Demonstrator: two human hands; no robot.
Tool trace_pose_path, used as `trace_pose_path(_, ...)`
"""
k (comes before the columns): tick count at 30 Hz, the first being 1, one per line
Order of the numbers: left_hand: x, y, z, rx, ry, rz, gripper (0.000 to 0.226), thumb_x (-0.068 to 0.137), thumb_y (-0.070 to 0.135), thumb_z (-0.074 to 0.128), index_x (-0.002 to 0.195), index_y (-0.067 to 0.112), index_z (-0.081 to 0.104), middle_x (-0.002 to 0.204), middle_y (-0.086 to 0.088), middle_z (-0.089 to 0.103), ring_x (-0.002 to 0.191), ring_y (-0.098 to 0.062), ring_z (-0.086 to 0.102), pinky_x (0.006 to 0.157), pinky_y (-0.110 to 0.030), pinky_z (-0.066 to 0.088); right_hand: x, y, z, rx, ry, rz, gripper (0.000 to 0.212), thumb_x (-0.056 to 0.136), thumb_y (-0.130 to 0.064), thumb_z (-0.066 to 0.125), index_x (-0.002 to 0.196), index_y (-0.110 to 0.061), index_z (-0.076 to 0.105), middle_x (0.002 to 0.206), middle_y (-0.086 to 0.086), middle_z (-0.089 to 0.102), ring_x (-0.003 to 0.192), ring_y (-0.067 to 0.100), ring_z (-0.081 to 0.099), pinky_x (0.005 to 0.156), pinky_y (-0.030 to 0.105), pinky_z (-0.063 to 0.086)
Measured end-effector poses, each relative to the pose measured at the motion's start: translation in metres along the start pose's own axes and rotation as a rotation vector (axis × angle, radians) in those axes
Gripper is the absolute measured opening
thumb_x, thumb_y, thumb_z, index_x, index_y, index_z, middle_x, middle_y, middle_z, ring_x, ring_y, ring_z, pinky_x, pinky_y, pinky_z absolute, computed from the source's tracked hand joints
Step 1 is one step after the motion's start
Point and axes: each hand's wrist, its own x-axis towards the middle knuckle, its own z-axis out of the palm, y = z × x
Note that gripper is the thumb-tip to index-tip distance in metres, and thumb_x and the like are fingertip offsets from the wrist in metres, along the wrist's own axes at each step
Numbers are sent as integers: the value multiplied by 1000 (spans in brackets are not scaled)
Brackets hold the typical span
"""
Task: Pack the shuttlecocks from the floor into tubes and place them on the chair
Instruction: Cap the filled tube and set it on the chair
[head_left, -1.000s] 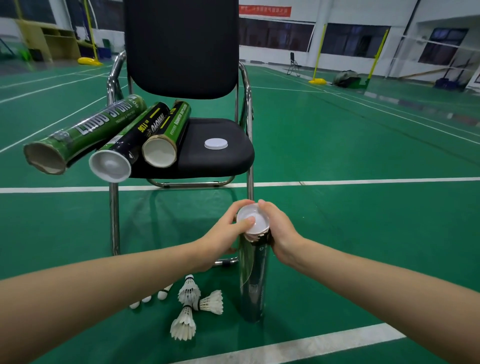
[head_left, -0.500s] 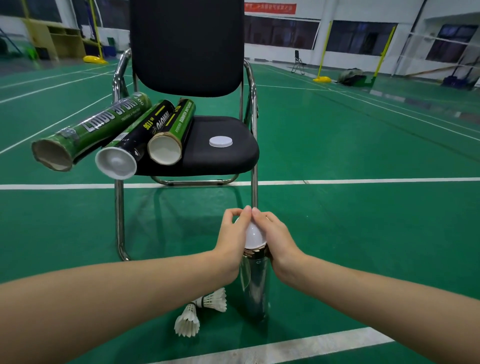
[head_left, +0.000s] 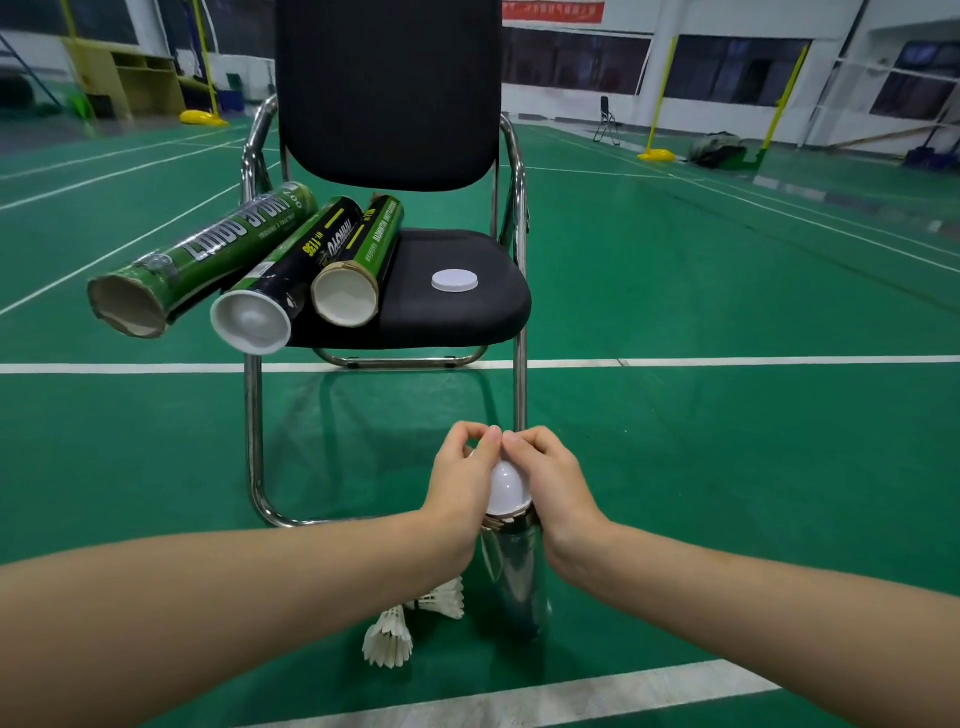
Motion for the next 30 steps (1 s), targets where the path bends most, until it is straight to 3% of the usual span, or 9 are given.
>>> trace_pose_path(8, -2, -11, 2, -24, 92, -19, 26, 96, 36, 52, 90, 10, 53, 85, -7, 61, 76, -21, 58, 70, -34, 46, -11, 8, 5, -62, 16, -89, 15, 90, -23, 55, 87, -9, 52, 80, 6, 59, 64, 12, 56, 48, 15, 42)
trace_pose_path(12, -3, -11, 3, -37, 54, -31, 29, 96, 38, 52, 94, 9, 54, 86, -7, 61, 76, -21, 59, 67, -31, 47, -10, 10, -2, -123, 15, -124, 14, 89, -23, 57, 88, -10, 52, 82, 5, 59, 67, 11, 56, 53, 17, 46)
trace_pose_path(17, -3, -10, 0, -12, -15, -20, 27, 96, 36, 52, 93, 10, 55, 88, -10, 60, 79, -22, 58, 74, -36, 47, -10, 12, -6, -137, -6, -184, 11, 91, -15, 55, 90, -5, 52, 78, 3, 58, 57, -1, 55, 52, 14, 44)
trace_pose_path(22, 1, -10, -7, 10, -25, -19, 29, 97, 38, 49, 94, 10, 56, 89, -9, 62, 81, -22, 58, 73, -34, 47, -7, 11, 0, -167, -16, -188, 10, 91, -15, 54, 92, -5, 52, 81, 3, 59, 60, 0, 56, 53, 14, 44)
trace_pose_path(26, -1, -2, -7, -15, -66, -210, 40, 94, 50, 48, 103, 12, 61, 93, -9, 66, 83, -23, 61, 70, -32, 47, -4, 7, 4, -215, 40, -211, 9, 91, -14, 54, 86, -6, 54, 78, 4, 58, 67, 10, 54, 55, 14, 44)
trace_pose_path(30, -15, 7, -8, -106, -189, -389, 48, 94, 56, 43, 102, 15, 66, 80, -6, 67, 66, -23, 62, 50, -24, 44, -9, 5, 5, -253, 93, -204, 11, 91, -16, 55, 83, -8, 54, 76, 6, 59, 67, 14, 55, 52, 15, 44)
